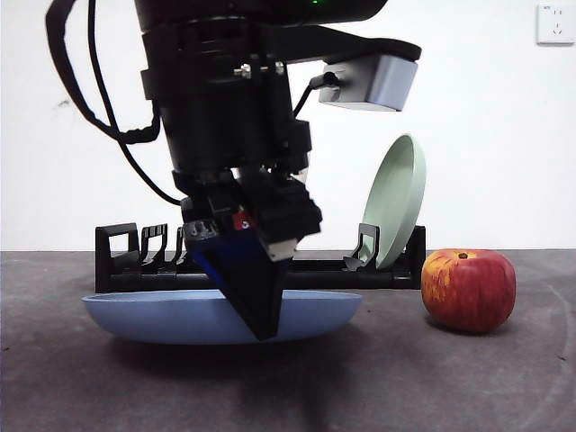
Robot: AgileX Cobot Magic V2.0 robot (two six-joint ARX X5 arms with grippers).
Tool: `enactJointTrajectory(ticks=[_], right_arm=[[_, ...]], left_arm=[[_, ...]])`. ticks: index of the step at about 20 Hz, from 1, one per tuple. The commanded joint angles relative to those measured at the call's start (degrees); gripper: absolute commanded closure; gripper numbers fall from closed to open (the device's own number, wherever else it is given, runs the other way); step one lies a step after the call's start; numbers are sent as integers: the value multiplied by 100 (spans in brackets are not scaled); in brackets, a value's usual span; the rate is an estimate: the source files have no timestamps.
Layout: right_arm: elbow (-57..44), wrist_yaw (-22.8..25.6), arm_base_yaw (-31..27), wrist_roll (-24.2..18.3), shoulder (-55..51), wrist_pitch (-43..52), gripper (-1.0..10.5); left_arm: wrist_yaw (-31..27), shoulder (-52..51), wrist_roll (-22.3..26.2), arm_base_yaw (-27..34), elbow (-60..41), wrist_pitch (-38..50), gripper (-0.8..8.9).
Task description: Take the blue plate from the plate rack,put the plate on the table,take the apple from the table,put the apple in the plate
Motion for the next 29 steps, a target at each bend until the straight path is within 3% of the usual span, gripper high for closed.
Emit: enactJointTrajectory(ticks=[1,4,6,9,11,12,15,25,29], right_arm=[[13,68,7,-13,4,20,752],[13,61,31,-15,4,42,751],[13,76,116,-7,4,42,729],[15,76,345,-2,4,181,414],[15,79,590,46,11,380,302],[15,79,713,122,31,490,302],[101,264,1108,258,291,529,279],[1403,1471,2210,227,2369,245,277],[1790,1537,2426,195,3198,273,277]], left_arm=[[330,72,48,-17,-46,4,677],[479,72,44,-17,-42,2,550],[533,68,42,-17,0,-70,548],[684,66,-302,-20,498,-968,551],[835,35,-643,-22,1008,-1716,567],[837,-20,-748,-22,1241,-1989,574],[841,-417,-1021,-24,1770,-2391,815],[754,-2719,-1851,-17,2013,-2728,822],[737,-3379,-2175,-17,2013,-3080,822]])
